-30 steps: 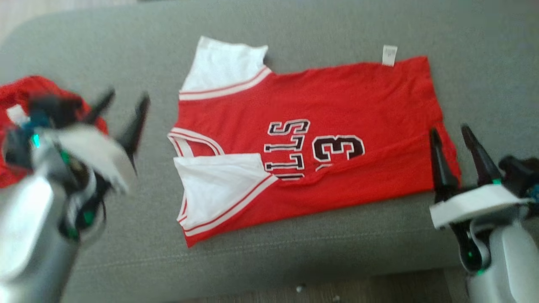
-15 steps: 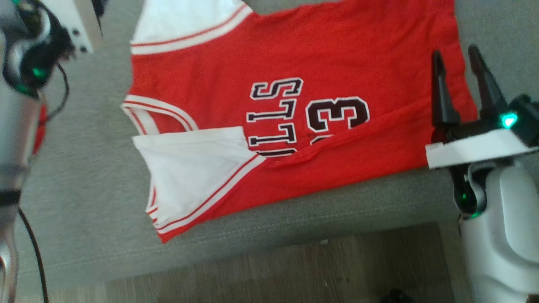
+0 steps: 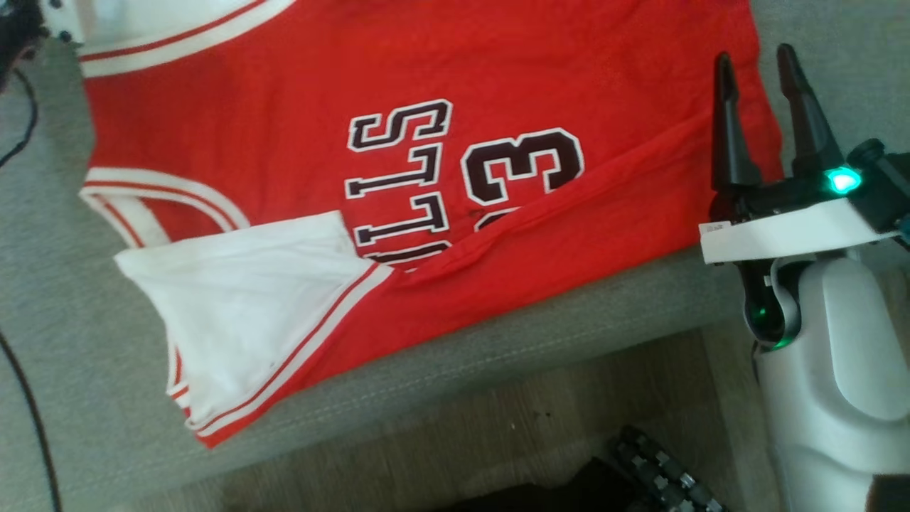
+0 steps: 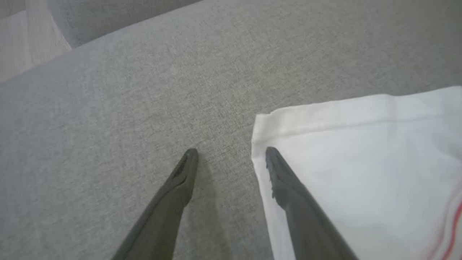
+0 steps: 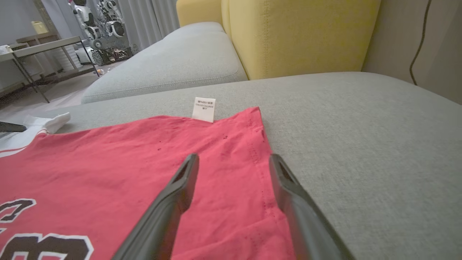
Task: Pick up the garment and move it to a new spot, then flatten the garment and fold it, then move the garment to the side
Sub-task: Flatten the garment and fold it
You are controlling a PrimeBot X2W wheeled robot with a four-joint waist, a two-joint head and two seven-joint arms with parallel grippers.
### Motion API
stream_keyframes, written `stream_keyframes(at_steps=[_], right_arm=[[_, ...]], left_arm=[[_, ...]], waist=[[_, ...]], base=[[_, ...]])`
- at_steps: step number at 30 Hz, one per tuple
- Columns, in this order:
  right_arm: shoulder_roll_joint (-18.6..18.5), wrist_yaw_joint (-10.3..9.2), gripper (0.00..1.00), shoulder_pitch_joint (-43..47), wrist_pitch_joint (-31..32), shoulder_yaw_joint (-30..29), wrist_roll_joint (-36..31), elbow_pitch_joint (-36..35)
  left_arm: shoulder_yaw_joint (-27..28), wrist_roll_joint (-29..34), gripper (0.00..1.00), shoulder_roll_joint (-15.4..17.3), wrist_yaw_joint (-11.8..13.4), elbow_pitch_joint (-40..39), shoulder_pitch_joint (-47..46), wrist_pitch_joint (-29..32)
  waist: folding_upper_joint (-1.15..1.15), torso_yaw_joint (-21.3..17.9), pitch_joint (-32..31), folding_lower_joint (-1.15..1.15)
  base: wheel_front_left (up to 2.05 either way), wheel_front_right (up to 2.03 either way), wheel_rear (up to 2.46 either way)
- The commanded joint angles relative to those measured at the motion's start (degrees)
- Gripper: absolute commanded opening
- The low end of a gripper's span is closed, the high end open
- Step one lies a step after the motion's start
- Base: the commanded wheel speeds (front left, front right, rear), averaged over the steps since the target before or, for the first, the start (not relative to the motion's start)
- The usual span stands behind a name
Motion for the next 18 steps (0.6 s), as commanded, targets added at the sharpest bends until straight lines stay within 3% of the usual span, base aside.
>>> stream_keyframes(at_steps=[1, 15, 16, 17, 18], right_arm=[[0.63, 0.35, 1.00, -0.31, -0.84, 1.11, 0.44, -1.07], [1.26, 0.35, 1.00, -2.26, -2.13, 1.14, 0.64, 0.94], [1.20, 0.35, 1.00, -2.37, -2.17, 1.09, 0.69, 1.05], [1.12, 0.35, 1.00, -2.52, -2.19, 1.04, 0.75, 1.16], [1.01, 0.35, 1.00, -2.76, -2.21, 1.00, 0.78, 1.26]], left_arm=[[1.47, -0.31, 1.00, 3.51, -0.29, -0.49, -3.30, -0.25], [-2.87, -1.25, 1.00, 4.38, -0.84, 3.74, -6.06, 0.78], [-3.42, -1.56, 0.93, 4.40, -0.86, 3.69, -6.04, 1.26], [-4.09, -2.02, 0.75, 4.42, -0.87, 3.47, -5.92, 1.76], [-4.79, -2.70, 0.00, 4.49, -0.88, 3.13, -5.72, 2.31]], waist=[[0.00, -1.42, 0.94, -0.01], [0.00, -3.49, 2.00, -0.01], [0.00, -3.49, 1.97, -0.01], [0.00, -3.48, 1.93, -0.01], [0.00, -3.45, 1.89, -0.01]], base=[[0.00, 0.00, 0.00], [0.00, 0.00, 0.00], [0.00, 0.00, 0.00], [0.00, 0.00, 0.00], [0.00, 0.00, 0.00]])
